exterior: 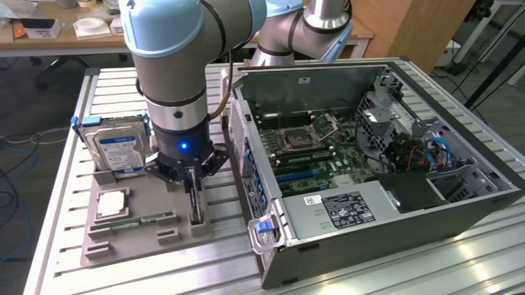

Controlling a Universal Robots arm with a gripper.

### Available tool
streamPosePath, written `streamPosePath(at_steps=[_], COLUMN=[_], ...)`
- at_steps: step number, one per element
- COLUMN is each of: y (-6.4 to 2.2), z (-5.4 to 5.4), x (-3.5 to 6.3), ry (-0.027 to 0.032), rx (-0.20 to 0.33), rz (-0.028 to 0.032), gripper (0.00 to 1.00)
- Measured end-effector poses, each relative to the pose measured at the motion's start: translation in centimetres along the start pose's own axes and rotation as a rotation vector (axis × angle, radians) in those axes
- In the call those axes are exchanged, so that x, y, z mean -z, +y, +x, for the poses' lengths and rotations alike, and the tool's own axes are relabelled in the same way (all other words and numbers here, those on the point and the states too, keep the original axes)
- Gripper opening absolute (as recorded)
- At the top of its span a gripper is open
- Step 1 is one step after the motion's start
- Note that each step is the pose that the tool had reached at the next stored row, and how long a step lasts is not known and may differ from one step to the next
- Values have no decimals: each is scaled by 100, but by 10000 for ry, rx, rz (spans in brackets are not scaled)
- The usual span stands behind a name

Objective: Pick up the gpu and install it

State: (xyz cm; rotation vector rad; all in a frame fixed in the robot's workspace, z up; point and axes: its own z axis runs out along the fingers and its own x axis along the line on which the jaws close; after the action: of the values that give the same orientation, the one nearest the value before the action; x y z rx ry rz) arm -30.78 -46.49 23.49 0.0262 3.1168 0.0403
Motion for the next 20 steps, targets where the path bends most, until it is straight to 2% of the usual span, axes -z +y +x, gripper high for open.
streamPosePath(at_steps=[9, 20], y=[1, 5], z=[-1, -5], x=[11, 185], ry=[-3, 0], rx=[0, 0], rz=[-3, 0], gripper=[26, 26])
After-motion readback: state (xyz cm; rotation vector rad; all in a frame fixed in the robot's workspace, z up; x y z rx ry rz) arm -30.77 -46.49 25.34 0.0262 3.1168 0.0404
